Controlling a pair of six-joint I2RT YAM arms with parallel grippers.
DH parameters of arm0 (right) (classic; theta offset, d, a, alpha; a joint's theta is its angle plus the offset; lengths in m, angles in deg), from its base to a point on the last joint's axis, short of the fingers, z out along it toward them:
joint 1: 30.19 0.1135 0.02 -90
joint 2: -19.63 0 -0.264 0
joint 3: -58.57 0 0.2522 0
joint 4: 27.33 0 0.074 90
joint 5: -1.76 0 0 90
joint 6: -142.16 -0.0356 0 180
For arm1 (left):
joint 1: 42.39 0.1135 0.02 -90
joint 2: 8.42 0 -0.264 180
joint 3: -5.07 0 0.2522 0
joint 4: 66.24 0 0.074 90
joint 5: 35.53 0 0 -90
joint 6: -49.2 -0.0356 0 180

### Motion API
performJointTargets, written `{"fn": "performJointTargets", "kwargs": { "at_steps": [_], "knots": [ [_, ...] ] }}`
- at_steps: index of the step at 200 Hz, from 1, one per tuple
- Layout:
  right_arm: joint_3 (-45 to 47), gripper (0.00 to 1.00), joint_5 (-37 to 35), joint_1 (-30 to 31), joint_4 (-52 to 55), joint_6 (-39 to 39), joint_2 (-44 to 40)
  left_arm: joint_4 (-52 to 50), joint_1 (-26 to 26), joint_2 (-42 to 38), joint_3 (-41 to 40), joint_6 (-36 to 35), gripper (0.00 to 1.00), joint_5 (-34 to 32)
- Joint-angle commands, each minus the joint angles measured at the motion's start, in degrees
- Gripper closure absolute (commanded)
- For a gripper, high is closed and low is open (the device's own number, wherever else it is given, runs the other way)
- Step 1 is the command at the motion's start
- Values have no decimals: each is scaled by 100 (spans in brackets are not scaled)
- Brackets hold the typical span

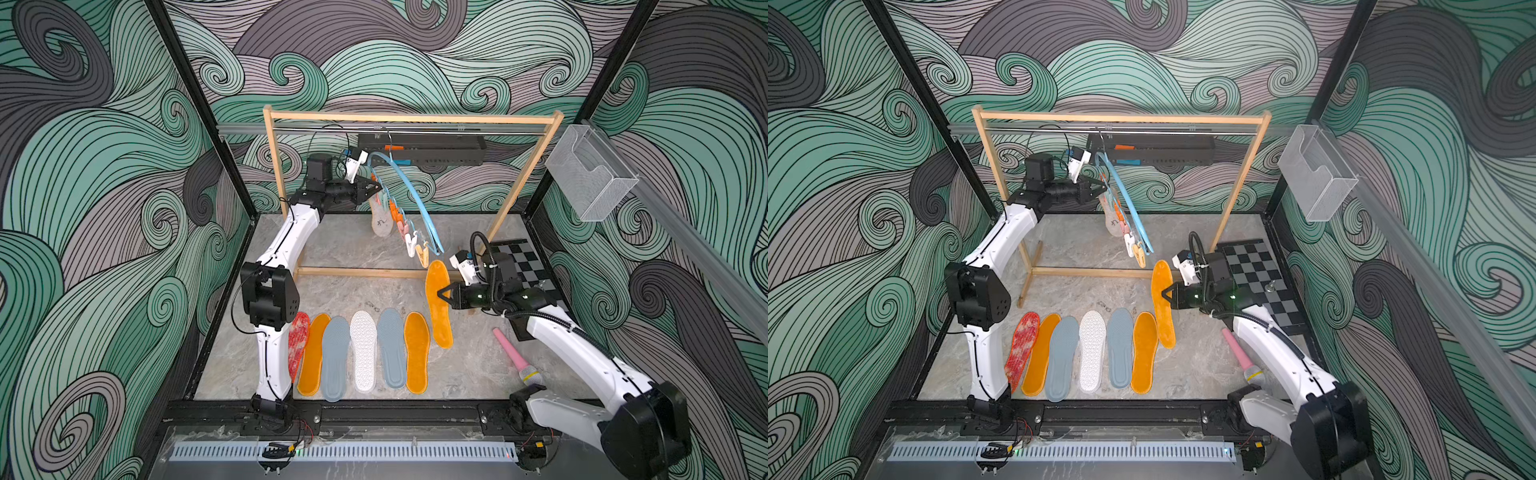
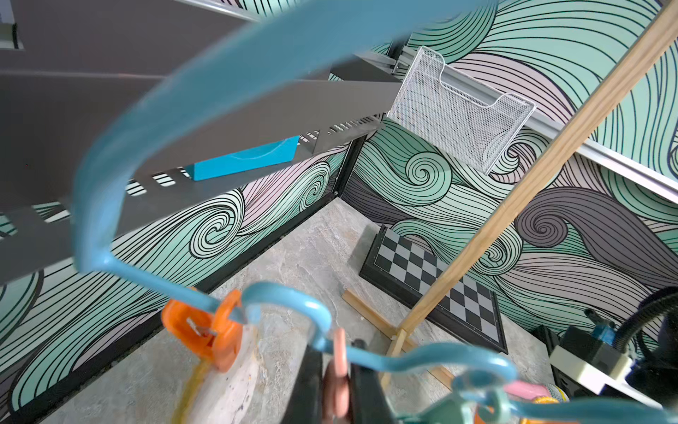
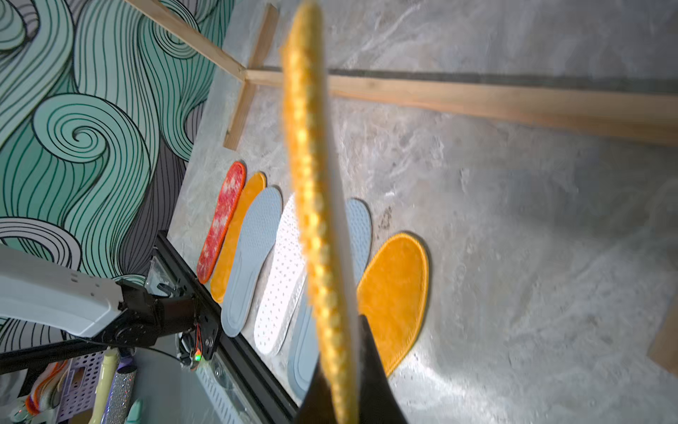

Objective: Take the shoe insoles off the hanger
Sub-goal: Open the clamp at the hanger, then place the insole at the center of the board.

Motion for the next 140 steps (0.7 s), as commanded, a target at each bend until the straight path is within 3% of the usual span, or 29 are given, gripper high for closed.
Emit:
{"fn": "performJointTargets", "kwargs": {
  "at_steps": [1, 36, 140],
  "knots": [
    [307, 100, -553, -1, 1102, -57, -463, -171, 33, -147, 25, -65, 100, -98],
    [663, 100, -746, -1, 1347, -372, -1001, -289, 8, 12, 149, -76, 100, -120],
    [952, 100, -248, -37, 468, -822, 567, -483, -78, 41, 57, -471, 100, -304]
  ]
}}
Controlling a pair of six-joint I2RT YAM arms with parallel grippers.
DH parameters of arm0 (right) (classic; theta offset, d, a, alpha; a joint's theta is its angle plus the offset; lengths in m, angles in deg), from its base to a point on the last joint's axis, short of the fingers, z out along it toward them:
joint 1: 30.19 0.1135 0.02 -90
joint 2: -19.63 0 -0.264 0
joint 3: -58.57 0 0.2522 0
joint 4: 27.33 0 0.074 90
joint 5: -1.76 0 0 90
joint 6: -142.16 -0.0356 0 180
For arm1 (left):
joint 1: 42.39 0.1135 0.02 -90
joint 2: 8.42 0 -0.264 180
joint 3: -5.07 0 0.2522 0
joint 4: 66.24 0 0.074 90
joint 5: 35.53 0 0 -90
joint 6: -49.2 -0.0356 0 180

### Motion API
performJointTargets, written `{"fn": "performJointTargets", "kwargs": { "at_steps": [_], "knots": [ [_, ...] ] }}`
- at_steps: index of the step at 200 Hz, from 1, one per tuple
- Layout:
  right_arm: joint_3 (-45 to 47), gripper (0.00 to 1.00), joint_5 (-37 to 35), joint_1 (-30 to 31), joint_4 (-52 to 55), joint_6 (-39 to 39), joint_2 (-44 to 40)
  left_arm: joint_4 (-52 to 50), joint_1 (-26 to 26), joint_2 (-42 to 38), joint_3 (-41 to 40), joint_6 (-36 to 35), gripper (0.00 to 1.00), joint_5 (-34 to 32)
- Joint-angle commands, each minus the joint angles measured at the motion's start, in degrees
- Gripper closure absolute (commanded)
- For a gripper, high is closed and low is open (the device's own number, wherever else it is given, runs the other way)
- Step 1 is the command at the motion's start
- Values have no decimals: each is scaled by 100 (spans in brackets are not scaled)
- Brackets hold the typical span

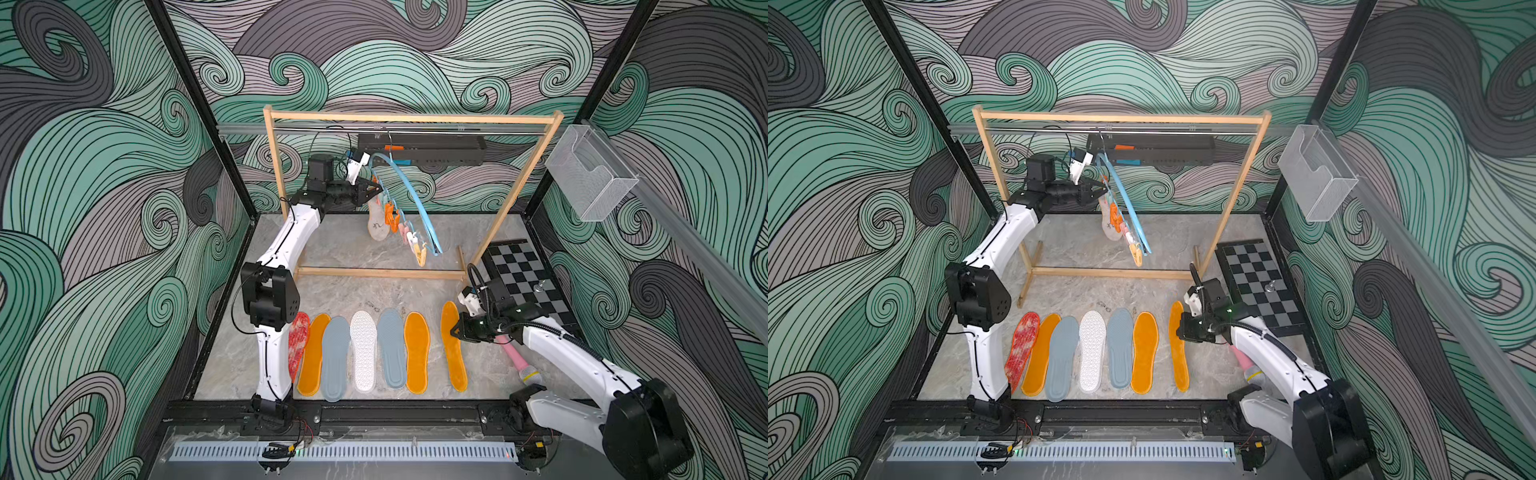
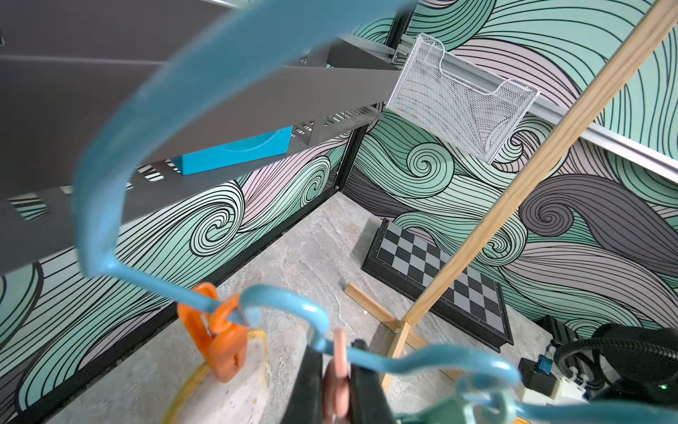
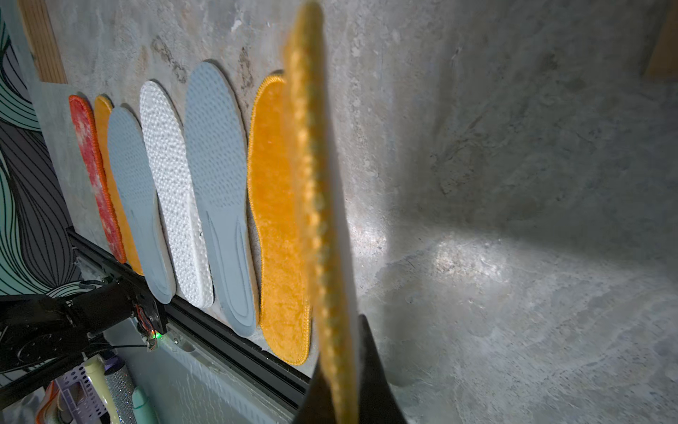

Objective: Take the shoe insoles off the hanger
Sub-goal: Place the insole at the center of the board.

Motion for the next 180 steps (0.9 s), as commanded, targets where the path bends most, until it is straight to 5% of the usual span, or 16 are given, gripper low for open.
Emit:
{"fn": "performJointTargets", "kwargs": {
  "at_steps": [1, 65, 139, 180],
  "knots": [
    [10, 100, 231, -26, -368, -178, 324, -321, -34, 40, 57, -158, 100, -217],
    [10, 99, 240, -23, -867, -302, 1225, -407, -43, 28, 74, -258, 100, -272],
    [325, 85, 209, -23, -1319, -394, 1612, -457, -83, 34, 68, -334, 100, -297],
    [188, 64, -12, -27, -1062, -245, 1433, -525, -91, -4, 65, -433, 100, -337]
  ]
}}
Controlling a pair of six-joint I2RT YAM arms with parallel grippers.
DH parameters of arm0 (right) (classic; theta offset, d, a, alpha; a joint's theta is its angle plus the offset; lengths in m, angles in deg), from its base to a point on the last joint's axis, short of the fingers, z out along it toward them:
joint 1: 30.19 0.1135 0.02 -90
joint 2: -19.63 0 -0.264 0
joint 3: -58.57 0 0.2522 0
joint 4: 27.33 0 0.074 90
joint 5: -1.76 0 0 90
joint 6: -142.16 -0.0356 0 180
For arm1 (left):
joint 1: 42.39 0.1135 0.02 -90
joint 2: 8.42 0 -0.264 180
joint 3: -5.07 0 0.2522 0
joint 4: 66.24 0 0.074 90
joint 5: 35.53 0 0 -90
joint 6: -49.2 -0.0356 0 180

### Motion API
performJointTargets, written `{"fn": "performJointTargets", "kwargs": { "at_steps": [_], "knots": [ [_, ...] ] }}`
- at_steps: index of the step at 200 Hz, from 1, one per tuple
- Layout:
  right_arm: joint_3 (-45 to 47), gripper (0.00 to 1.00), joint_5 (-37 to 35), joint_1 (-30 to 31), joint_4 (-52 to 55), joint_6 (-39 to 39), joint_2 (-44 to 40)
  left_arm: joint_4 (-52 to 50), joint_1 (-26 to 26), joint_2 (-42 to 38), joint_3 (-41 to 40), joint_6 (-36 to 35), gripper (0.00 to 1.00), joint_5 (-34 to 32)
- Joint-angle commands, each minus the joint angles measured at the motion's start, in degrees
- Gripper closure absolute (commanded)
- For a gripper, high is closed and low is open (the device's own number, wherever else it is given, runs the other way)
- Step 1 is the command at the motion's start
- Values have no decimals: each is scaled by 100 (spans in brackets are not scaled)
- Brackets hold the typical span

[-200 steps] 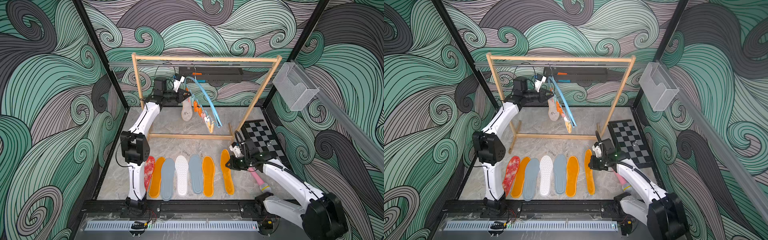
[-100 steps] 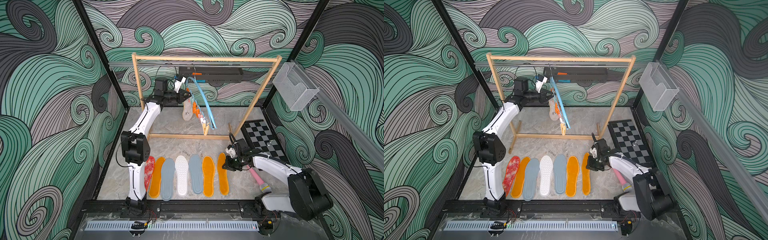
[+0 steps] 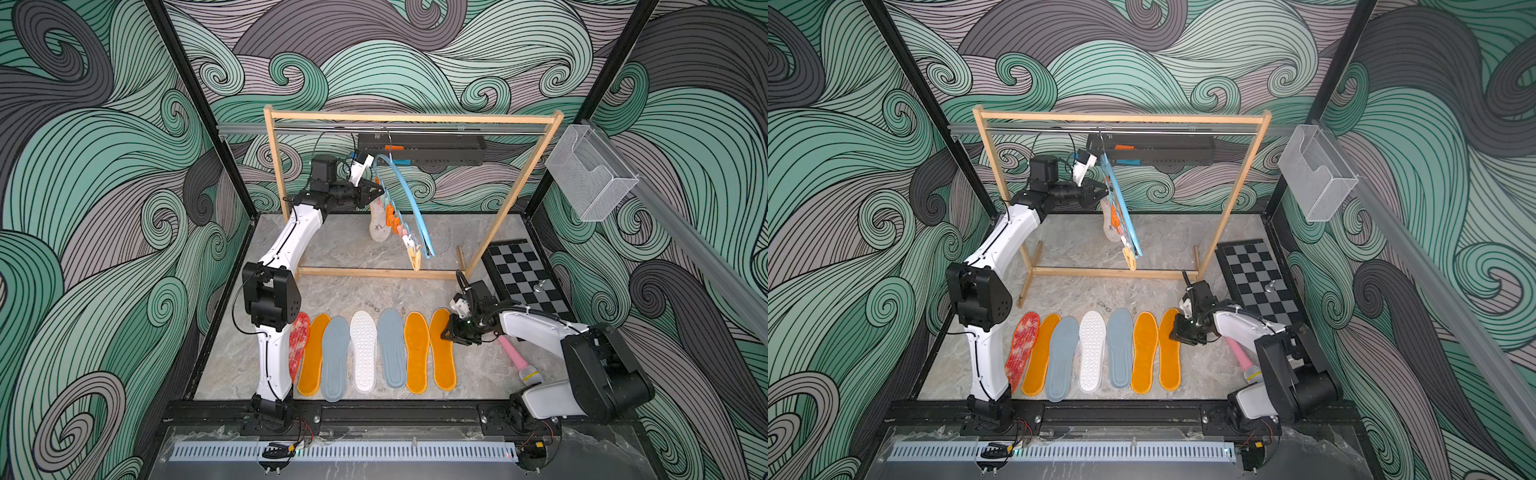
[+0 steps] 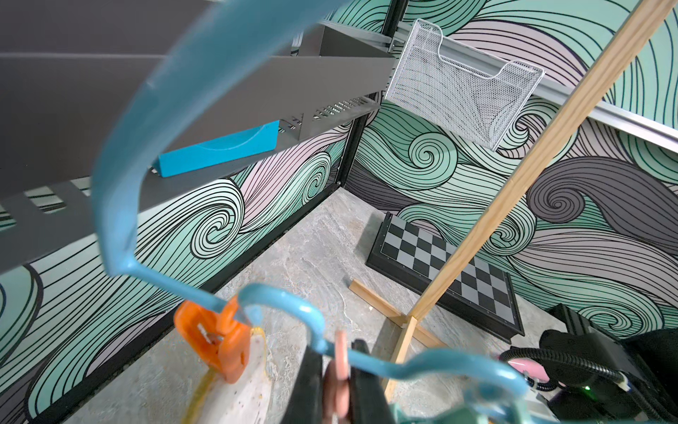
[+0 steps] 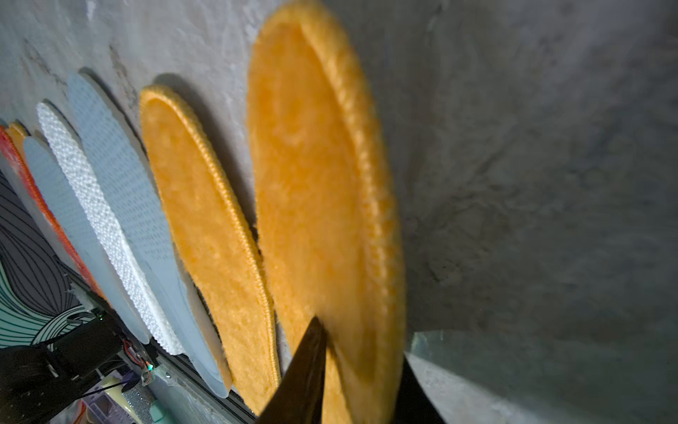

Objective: Take the shoe insoles off the hanger
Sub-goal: Place the insole at the center of the board.

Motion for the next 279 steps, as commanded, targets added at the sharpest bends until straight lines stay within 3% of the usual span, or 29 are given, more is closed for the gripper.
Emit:
{"fn": "performJointTargets", "kwargs": {
  "at_steps": [1, 32, 75, 123, 164, 210, 279],
  "knots": [
    [-78, 64, -200, -23, 195, 101, -149, -424, 0, 0, 66, -112, 100, -244],
    [9, 56, -496, -34, 307, 67, -517, -410, 3, 1, 66, -112, 100, -242],
    [23, 57, -1036, -81, 640, 236, -1405, -402, 8, 12, 59, -96, 100, -254],
    [-171, 59, -1258, 91, 1010, 996, -3192, -373, 4, 1, 48, -85, 100, -244],
    [519, 60, -956, 449, 379, 1026, -4545, -361, 5, 4, 33, -77, 100, -254],
    [1151, 60, -918, 891, -209, 1111, -5168, -333, -2, 12, 23, -59, 100, -249],
    [1387, 59, -613, 922, -521, 1139, -5727, -374, -32, 25, 33, -77, 100, -254]
  ]
}}
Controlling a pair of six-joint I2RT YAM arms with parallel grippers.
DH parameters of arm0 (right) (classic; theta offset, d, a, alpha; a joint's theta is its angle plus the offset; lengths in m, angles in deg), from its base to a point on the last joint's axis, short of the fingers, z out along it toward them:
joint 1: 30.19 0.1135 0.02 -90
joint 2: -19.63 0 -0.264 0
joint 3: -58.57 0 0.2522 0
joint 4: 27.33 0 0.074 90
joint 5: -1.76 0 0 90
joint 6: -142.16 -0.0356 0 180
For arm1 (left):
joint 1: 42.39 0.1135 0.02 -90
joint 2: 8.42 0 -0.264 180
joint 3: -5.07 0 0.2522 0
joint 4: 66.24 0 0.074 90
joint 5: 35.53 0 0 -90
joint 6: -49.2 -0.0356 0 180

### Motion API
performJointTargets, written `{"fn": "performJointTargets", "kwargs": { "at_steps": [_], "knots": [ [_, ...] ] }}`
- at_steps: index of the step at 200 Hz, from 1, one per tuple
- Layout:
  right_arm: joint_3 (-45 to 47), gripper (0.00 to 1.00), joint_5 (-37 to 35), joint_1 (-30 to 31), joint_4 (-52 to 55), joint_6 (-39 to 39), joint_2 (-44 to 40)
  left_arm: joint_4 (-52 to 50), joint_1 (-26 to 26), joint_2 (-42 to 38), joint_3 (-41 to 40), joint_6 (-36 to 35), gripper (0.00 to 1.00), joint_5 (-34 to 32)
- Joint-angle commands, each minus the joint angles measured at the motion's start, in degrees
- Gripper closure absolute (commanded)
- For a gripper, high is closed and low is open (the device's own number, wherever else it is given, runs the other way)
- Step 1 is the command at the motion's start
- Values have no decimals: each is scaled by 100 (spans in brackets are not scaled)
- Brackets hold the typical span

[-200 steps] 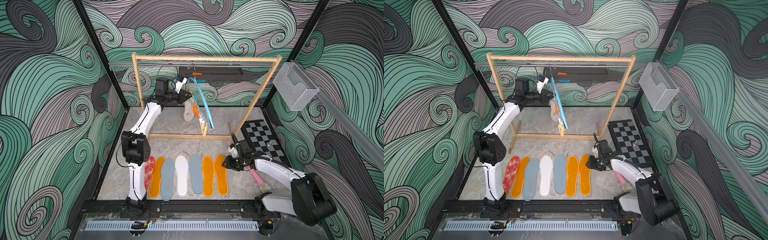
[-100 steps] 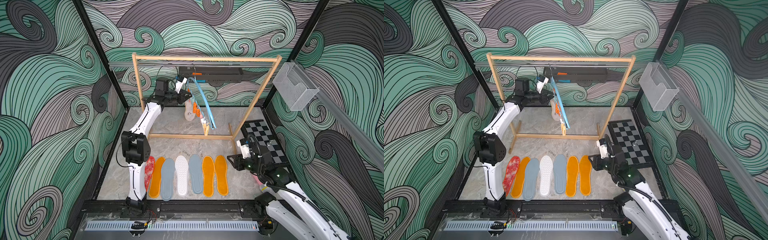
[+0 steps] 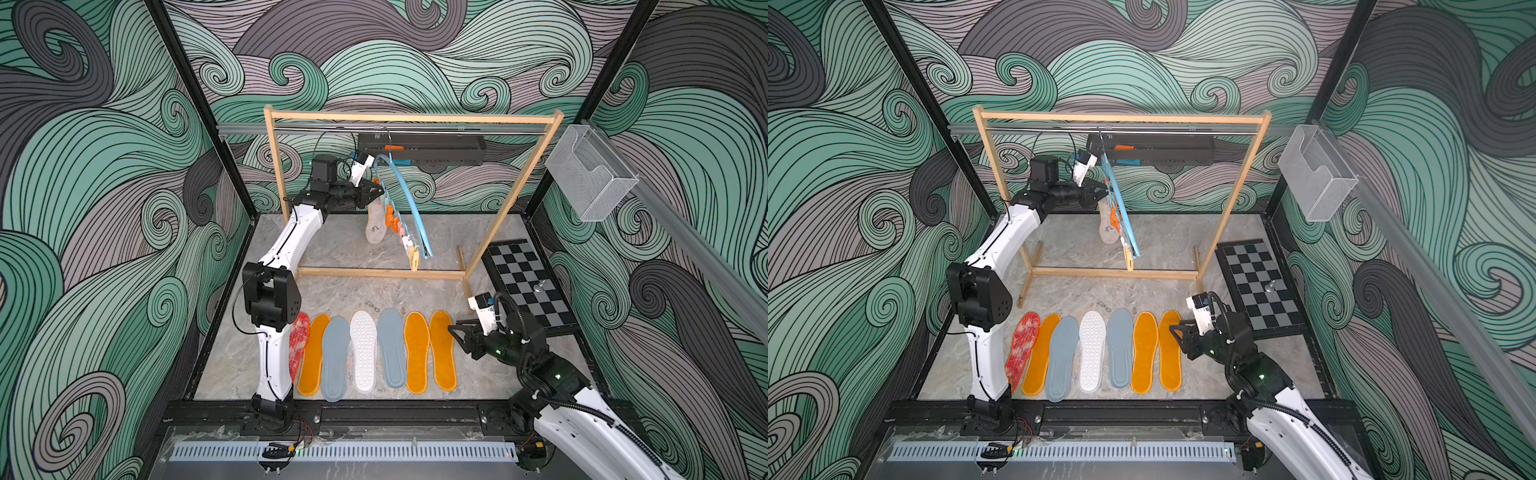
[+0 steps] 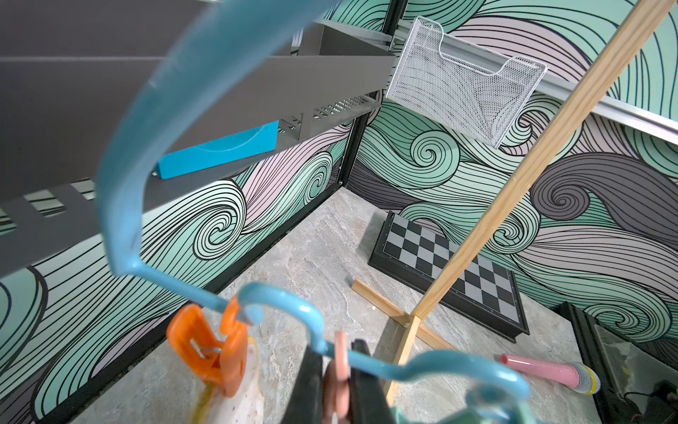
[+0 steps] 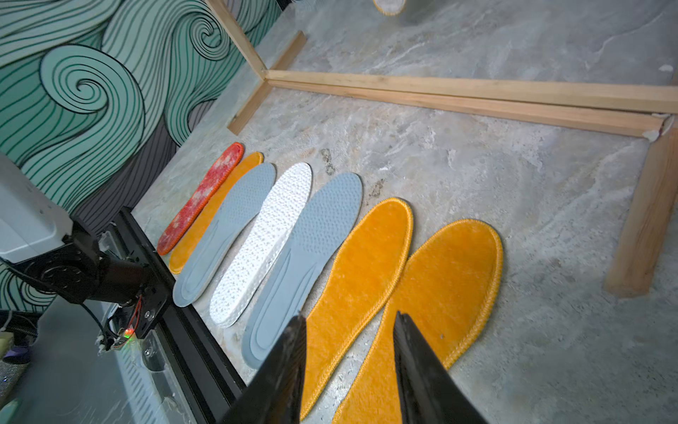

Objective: Take the shoe insoles off the hanger
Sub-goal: Place the insole at the center of the board, then remove the insole from the hanger.

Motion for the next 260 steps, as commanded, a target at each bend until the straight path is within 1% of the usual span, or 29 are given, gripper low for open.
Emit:
{"fn": "performJointTargets", "kwargs": {
  "at_steps": [1, 29, 61, 89, 114, 133, 149, 196, 245, 252, 260],
  "knots": [
    [94, 59, 139, 23, -171, 20, -178, -374, -27, 27, 32, -35, 100, -214],
    [147, 59, 97, 23, -76, -75, -383, -390, -45, 11, 34, -58, 100, -228],
    [420, 59, 295, 31, -17, -356, -739, -410, -43, -3, 41, -67, 100, -233],
    [1009, 59, 585, 41, -146, -626, -1421, -410, -41, -21, 58, -75, 100, -231],
    [1239, 59, 566, 53, -153, -623, -2043, -414, -50, -5, 58, -76, 100, -255],
    [1308, 59, 520, 58, -96, -595, -2316, -422, -54, 9, 82, -53, 100, -235],
    [1325, 59, 525, 51, -85, -598, -2350, -433, -50, 10, 90, -57, 100, -232],
    [1299, 59, 526, 66, -156, -599, -2090, -438, -60, 31, 93, -66, 100, -250],
    [1301, 59, 493, 72, -156, -604, -2140, -500, -111, 45, 77, -97, 100, -349],
    [1307, 59, 498, 71, -155, -600, -2136, -527, -119, 47, 78, -114, 97, -391],
    [1307, 59, 493, 76, -162, -604, -2123, -551, -134, 32, 79, -139, 91, -458]
  ]
}}
